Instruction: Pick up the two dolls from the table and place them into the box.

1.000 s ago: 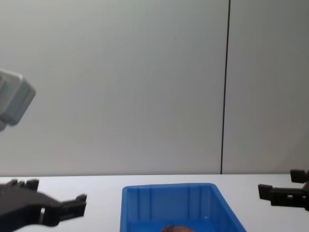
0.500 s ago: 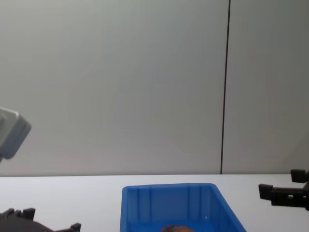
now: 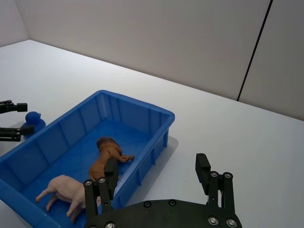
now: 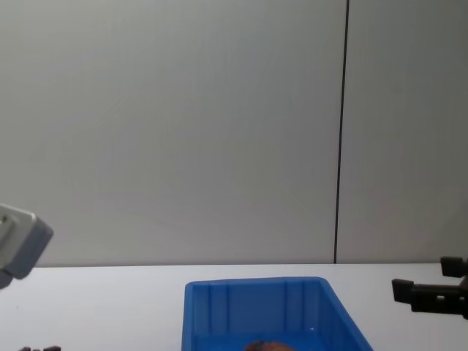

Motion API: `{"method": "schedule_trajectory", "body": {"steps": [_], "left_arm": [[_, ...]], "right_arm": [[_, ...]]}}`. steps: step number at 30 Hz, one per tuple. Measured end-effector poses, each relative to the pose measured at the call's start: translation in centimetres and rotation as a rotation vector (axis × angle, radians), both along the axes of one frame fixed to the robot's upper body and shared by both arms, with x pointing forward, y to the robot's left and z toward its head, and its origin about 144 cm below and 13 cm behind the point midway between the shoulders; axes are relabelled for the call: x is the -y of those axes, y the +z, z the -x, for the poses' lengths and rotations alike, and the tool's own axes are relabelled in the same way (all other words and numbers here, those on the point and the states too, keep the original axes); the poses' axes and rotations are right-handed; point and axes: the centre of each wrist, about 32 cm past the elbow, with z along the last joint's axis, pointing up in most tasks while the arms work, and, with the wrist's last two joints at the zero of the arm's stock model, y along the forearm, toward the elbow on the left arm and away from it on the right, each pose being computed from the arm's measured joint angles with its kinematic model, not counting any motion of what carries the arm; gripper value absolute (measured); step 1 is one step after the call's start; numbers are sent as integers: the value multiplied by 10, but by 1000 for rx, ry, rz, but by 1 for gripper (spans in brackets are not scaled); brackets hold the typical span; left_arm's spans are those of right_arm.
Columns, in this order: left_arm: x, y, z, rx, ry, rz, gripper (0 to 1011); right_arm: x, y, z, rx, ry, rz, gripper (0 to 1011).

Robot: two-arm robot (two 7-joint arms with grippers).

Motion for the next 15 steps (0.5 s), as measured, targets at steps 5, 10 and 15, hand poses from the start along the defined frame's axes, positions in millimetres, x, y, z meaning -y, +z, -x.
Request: {"method": "schedule_trajectory", "body": {"steps": [5, 10, 15], "left_arm": [[-1, -6, -4, -16, -12, 1, 961], [-2, -12, -8, -34, -27, -3, 818], [-3, -15, -9, -45, -36, -6, 689]], "right_arm": [[0, 0, 0, 0, 0, 0, 1001], [0, 0, 0, 0, 0, 0, 1001], [0, 0, 0, 0, 0, 0, 1001]]}}
